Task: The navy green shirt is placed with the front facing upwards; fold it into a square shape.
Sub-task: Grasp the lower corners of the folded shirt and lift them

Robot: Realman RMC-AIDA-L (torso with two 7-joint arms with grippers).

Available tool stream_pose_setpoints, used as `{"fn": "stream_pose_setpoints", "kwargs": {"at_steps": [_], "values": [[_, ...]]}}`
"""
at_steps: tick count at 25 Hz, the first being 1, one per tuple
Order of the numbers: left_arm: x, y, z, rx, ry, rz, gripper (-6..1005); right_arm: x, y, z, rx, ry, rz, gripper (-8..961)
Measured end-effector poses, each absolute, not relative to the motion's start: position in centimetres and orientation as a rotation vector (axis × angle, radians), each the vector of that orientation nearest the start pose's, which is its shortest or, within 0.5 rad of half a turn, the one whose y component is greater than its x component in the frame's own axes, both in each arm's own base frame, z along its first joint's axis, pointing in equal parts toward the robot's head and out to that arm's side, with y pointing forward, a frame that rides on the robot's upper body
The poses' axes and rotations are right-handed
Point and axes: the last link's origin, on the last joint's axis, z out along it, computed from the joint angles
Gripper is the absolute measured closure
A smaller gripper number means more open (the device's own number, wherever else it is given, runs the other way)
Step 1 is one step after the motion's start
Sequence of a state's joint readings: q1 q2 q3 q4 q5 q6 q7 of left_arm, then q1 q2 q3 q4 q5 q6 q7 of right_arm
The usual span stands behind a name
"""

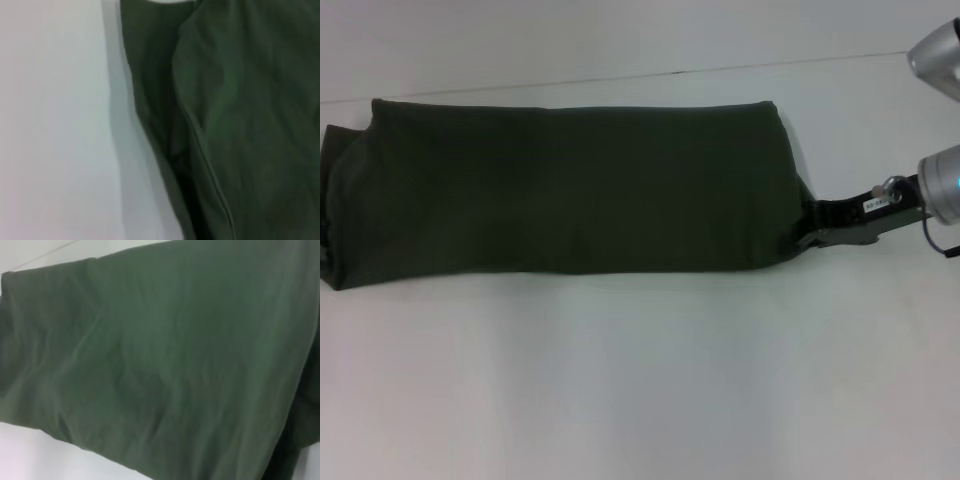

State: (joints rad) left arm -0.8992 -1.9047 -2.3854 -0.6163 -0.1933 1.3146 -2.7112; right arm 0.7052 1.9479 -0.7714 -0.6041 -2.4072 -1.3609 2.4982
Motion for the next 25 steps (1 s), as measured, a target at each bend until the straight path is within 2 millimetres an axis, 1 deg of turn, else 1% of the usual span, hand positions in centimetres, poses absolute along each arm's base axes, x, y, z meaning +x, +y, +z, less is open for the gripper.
{"fn": "stream_pose_setpoints", "kwargs": {"at_steps": [5,9,14,17,21,25], "values": [[-28.5,41.4,7.7,-1.987,-1.636,0.439,992,28.8,37.9,3.4,-2.215,1.822,0.086,938],[-28.7,40.7,7.8,-1.998,-1.656,0.466,993,28.8,37.6,3.5,-2.228,1.827,0.055,936],[-29.3,39.6,7.8,-1.999,-1.686,0.544,992,28.8,36.5,3.3,-2.274,1.857,-0.017,934],[-29.6,38.6,8.3,-2.007,-1.710,0.590,992,29.0,35.8,3.2,-2.295,1.880,-0.064,933],[-29.9,37.3,8.7,-2.032,-1.742,0.665,992,29.4,35.0,3.6,-2.301,1.889,-0.150,932],[-30.2,36.2,8.8,-2.039,-1.767,0.734,993,29.6,34.6,4.1,-2.286,1.892,-0.194,930]]}}
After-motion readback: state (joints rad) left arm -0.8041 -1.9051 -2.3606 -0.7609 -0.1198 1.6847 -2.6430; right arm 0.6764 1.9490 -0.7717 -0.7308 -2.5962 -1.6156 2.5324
